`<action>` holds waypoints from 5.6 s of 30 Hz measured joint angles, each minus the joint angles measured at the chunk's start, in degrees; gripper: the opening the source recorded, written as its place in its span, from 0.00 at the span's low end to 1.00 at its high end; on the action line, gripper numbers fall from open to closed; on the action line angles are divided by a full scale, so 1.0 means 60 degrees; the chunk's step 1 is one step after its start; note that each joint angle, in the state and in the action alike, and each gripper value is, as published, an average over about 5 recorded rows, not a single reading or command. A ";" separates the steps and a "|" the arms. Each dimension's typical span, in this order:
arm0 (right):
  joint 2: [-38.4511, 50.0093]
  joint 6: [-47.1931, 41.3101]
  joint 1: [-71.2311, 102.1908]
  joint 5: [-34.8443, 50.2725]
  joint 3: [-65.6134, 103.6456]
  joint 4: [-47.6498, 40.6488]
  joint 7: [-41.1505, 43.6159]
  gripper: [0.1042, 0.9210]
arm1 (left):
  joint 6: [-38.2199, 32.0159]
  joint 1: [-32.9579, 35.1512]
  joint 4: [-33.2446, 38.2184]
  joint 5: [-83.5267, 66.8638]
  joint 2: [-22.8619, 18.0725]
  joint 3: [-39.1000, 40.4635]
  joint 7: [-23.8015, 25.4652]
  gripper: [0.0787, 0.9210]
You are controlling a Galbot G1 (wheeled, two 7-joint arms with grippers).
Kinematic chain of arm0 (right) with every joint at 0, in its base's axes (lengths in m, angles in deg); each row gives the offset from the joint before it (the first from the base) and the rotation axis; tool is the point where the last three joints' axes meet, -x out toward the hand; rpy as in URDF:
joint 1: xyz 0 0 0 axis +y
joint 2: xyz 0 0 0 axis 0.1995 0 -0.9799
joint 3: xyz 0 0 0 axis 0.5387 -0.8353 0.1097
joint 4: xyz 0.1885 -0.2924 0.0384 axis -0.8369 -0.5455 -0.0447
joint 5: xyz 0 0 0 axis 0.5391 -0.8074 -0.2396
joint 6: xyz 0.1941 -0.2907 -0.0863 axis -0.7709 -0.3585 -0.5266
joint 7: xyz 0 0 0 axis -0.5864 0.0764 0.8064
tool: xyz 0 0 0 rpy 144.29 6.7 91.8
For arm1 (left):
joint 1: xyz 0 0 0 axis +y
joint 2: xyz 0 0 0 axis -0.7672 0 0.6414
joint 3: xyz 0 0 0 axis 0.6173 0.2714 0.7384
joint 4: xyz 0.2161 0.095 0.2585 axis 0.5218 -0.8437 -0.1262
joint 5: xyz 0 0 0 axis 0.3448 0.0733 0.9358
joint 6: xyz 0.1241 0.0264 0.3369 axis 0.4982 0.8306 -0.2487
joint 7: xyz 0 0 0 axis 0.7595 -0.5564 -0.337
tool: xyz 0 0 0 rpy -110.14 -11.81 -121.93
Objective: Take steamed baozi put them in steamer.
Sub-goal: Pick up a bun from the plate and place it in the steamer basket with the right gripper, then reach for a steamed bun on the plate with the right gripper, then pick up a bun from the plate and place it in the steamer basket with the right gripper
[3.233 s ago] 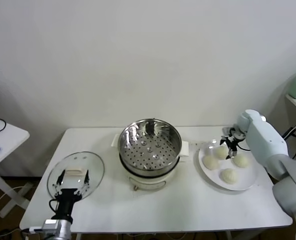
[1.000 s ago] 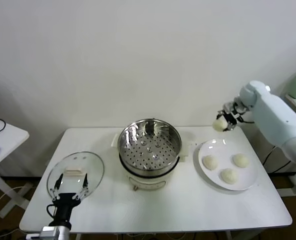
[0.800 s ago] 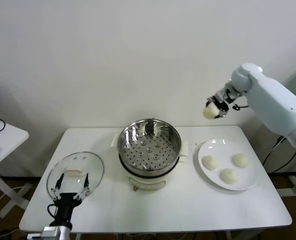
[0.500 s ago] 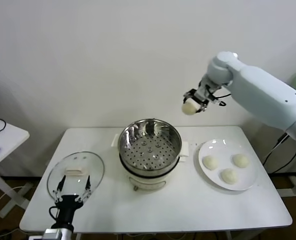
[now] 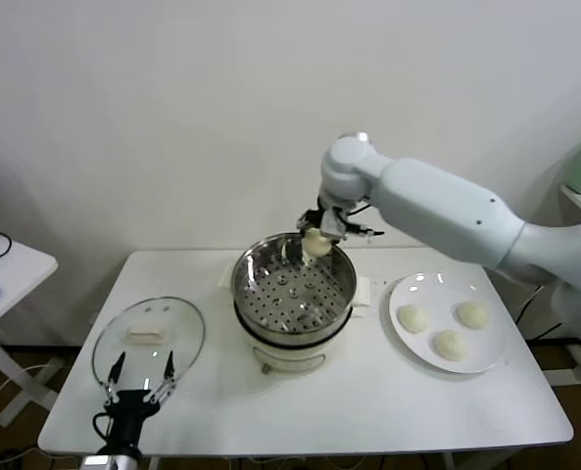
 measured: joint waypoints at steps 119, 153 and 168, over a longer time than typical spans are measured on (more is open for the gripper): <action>0.2669 -0.4611 0.3339 0.5134 0.1891 -0.5014 -0.0187 0.88 | 0.0308 -0.0456 -0.0359 0.0019 -0.0001 0.0105 -0.0606 0.88; 0.2884 -0.4945 0.2152 0.6469 0.1142 -0.4682 -0.0277 0.72 | 0.0256 -0.0422 -0.0248 -0.0051 -0.0035 0.0115 -0.0649 0.88; 0.2481 -0.5743 -0.1524 1.0303 -0.2041 -0.3501 -0.0197 0.73 | 0.0304 -0.0453 -0.0018 0.0038 -0.0101 0.0325 -0.0630 0.88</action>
